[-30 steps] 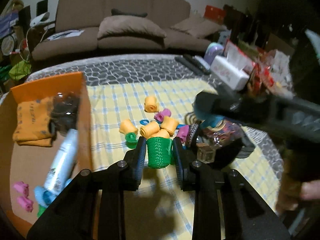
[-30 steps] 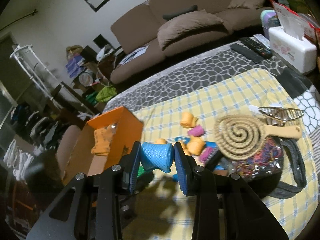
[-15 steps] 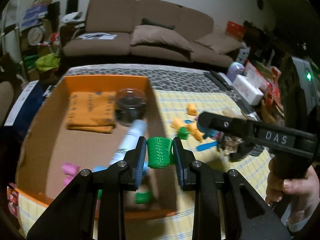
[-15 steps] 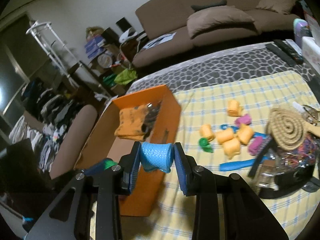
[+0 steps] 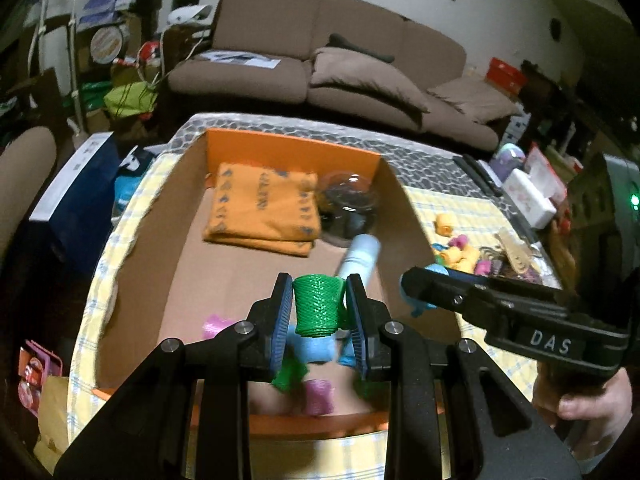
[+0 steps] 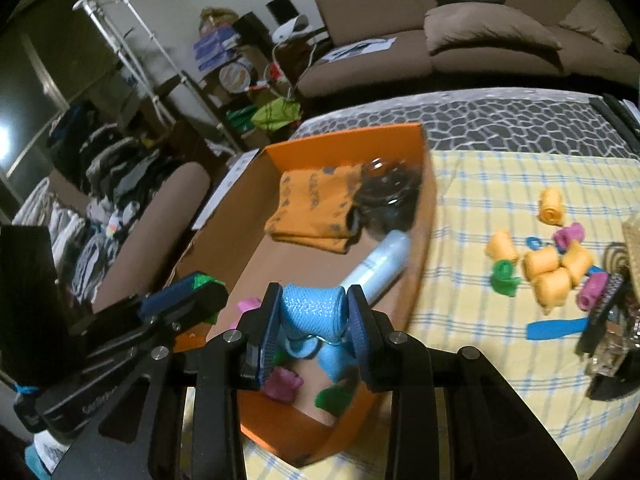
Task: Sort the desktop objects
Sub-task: 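Carry both rollers into the orange box and lower them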
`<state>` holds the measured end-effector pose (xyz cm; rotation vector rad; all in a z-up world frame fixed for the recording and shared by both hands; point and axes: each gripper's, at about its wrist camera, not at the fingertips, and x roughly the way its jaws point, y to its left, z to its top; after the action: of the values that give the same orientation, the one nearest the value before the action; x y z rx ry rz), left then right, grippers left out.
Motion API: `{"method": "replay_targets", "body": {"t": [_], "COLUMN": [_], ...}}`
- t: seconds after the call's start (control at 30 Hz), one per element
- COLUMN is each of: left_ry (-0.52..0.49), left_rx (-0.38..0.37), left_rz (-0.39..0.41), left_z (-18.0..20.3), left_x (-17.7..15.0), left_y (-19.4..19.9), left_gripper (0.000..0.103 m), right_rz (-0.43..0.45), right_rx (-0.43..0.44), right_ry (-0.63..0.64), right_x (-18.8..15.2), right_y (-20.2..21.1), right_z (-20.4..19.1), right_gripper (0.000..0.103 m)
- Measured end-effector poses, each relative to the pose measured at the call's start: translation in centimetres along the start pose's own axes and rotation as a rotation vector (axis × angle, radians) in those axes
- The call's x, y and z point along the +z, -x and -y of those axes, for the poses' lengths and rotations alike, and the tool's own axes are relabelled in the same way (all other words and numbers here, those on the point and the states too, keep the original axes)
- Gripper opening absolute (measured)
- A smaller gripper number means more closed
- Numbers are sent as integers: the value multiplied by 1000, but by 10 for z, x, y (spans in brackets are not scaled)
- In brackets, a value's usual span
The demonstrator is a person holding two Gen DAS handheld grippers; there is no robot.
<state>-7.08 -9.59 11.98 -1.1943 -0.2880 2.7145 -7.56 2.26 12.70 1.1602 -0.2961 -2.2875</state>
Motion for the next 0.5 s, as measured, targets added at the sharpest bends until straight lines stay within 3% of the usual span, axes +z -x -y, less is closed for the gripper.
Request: {"method": "replay_targets", "body": {"t": [0.27,0.5], "left_ry": [47,34], "left_rx": [44,78], "left_rz": [-66,-125], "left_z": [-42,-56], "left_x": [-8,-15], "left_y": [-12,-24], "left_gripper": [25,26], "right_rz": [-63,-135], "right_rx": [-1,-20], "right_ry": [55,123], "right_x": [-8,-19], "right_y": [-32,-62], "right_z": [-30,-51], "right_gripper": [33,33]}}
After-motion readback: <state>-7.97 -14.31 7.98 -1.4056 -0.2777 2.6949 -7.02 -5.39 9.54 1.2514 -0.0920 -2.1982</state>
